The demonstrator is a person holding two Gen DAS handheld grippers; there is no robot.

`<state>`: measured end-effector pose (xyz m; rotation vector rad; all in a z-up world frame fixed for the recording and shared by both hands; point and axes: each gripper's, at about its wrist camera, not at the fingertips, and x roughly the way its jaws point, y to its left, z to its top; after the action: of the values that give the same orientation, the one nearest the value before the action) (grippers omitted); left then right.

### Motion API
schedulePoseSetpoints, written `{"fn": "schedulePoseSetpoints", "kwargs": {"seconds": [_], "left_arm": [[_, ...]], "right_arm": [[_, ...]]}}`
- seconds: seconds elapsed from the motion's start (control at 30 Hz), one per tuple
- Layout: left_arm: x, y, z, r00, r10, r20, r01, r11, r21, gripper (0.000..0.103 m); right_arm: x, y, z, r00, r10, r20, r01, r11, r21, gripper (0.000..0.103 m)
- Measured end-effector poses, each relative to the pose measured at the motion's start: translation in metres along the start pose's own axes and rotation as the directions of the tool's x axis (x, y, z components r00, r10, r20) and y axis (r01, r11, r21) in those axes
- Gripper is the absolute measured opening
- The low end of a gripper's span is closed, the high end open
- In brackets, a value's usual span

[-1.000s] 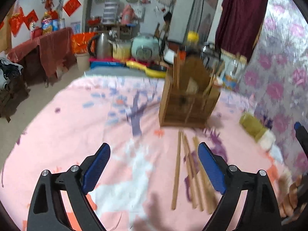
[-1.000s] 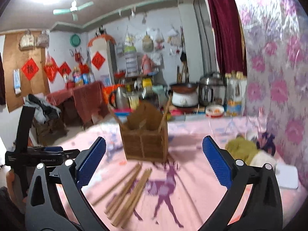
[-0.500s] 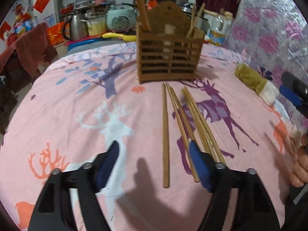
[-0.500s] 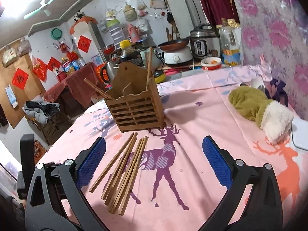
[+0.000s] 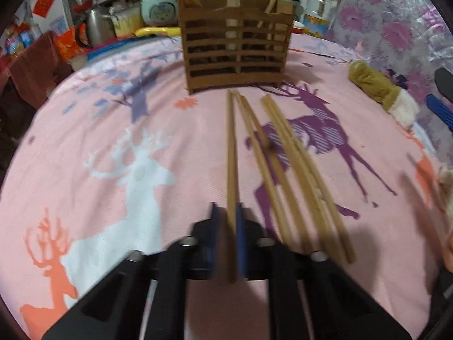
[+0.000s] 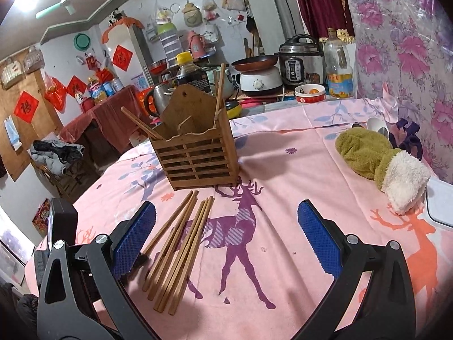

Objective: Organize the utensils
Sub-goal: 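Bring both open tools back down to the loose chopsticks on the tablecloth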

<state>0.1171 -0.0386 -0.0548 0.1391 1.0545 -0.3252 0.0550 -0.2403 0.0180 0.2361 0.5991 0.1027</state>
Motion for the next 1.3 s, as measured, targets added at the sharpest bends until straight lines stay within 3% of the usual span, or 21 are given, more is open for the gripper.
{"fn": "schedulePoseSetpoints", "kwargs": {"seconds": [0.13,0.3,0.4,0.53,0.67,0.93,1.0,1.17,1.3], "left_arm": [[-0.007,0.017,-0.004,0.998,0.060,0.009,-0.059,0.997,-0.052,0.006],[-0.017,0.045,-0.003,0.998,0.057,0.020,-0.054,0.987,-0.153,0.006],[-0.014,0.048,-0.002,0.999,0.032,0.007,-0.030,0.985,-0.169,0.006],[-0.014,0.047,-0.002,0.999,0.033,0.002,-0.032,0.986,-0.164,0.007],[-0.018,0.049,-0.002,0.999,0.042,0.021,-0.038,0.983,-0.178,0.034],[-0.023,0.056,-0.001,0.998,0.042,0.037,-0.033,0.977,-0.211,0.042],[-0.024,0.058,-0.001,0.998,0.041,0.036,-0.033,0.976,-0.216,0.045],[-0.025,0.059,-0.001,0.998,0.046,0.039,-0.037,0.975,-0.221,0.047],[-0.027,0.061,-0.002,0.998,0.037,0.046,-0.025,0.973,-0.227,0.047]], "right_arm": [[0.011,0.004,-0.005,0.998,-0.001,-0.057,0.000,1.000,-0.023,0.095],[0.034,0.018,-0.018,0.981,0.023,-0.190,-0.038,0.996,-0.075,0.075],[0.047,0.029,-0.030,0.960,0.048,-0.276,-0.081,0.991,-0.108,0.061],[0.058,0.039,-0.044,0.933,0.066,-0.353,-0.122,0.983,-0.136,0.051],[0.061,0.044,-0.053,0.922,0.056,-0.382,-0.124,0.980,-0.154,0.049],[0.069,0.052,-0.069,0.897,0.013,-0.442,-0.117,0.971,-0.209,0.040],[0.069,0.055,-0.072,0.900,-0.012,-0.436,-0.104,0.965,-0.240,0.036],[0.069,0.034,-0.062,0.913,-0.144,-0.381,0.045,0.965,-0.257,0.031],[0.061,0.005,-0.049,0.918,-0.023,-0.396,-0.022,0.994,-0.110,0.031]]}}
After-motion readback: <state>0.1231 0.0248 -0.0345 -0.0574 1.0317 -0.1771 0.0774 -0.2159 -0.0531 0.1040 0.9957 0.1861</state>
